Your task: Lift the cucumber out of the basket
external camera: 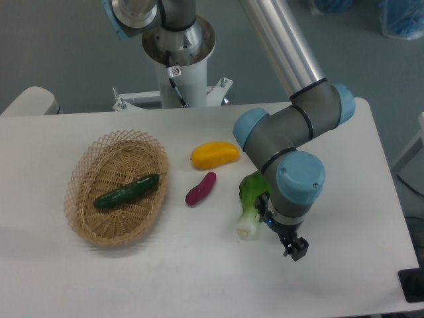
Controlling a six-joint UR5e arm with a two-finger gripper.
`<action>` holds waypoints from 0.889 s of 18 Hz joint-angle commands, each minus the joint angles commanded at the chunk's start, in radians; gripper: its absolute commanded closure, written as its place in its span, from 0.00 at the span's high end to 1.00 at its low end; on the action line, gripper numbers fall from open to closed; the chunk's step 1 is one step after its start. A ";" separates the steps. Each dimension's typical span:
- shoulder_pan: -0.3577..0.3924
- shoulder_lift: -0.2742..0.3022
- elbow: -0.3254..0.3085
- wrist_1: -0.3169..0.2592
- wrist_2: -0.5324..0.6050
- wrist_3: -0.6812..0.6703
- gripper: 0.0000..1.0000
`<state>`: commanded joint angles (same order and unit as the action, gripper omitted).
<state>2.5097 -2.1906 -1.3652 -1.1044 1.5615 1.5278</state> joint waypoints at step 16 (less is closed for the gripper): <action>-0.179 0.232 -0.279 -0.009 -0.067 -0.219 1.00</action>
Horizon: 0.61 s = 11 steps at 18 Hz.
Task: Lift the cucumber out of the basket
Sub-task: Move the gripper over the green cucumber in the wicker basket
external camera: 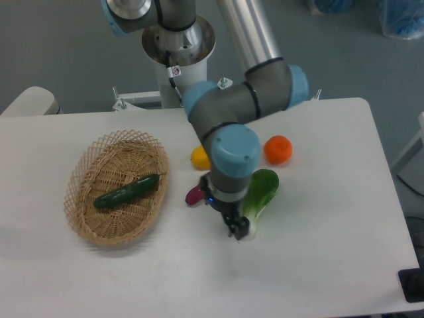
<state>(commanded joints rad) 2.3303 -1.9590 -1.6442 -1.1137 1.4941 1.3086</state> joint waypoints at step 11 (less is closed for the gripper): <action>-0.180 0.045 -0.134 0.018 -0.003 -0.216 1.00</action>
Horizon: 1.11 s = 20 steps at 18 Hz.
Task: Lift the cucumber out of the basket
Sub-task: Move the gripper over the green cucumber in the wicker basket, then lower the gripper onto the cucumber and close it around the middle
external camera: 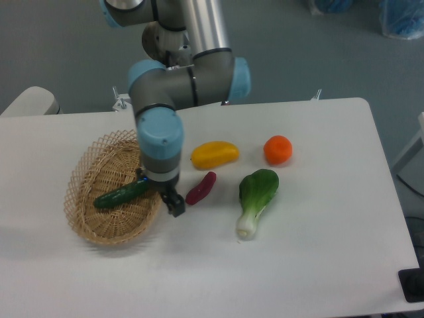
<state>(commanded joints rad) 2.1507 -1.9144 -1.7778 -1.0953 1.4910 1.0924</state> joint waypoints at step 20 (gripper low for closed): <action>-0.063 -0.028 -0.100 0.106 0.015 -0.078 0.68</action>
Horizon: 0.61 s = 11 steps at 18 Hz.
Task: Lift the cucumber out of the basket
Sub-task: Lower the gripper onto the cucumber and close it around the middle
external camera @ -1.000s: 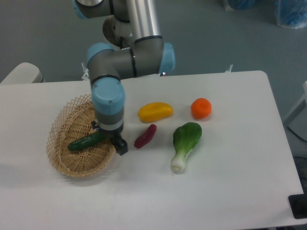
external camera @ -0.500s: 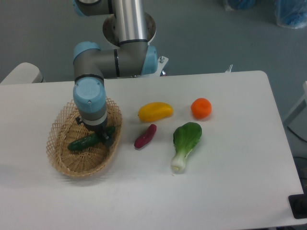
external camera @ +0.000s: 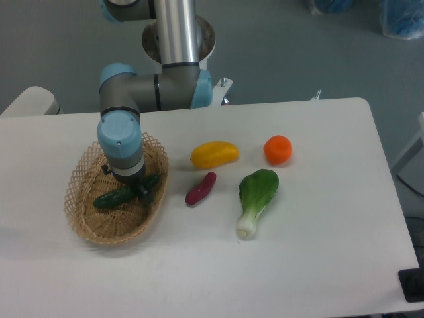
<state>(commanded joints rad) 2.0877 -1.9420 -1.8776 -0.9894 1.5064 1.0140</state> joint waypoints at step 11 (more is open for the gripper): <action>0.002 0.008 0.032 -0.005 0.002 -0.077 0.17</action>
<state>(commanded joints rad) 2.0893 -1.9344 -1.8455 -0.9940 1.5079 0.9372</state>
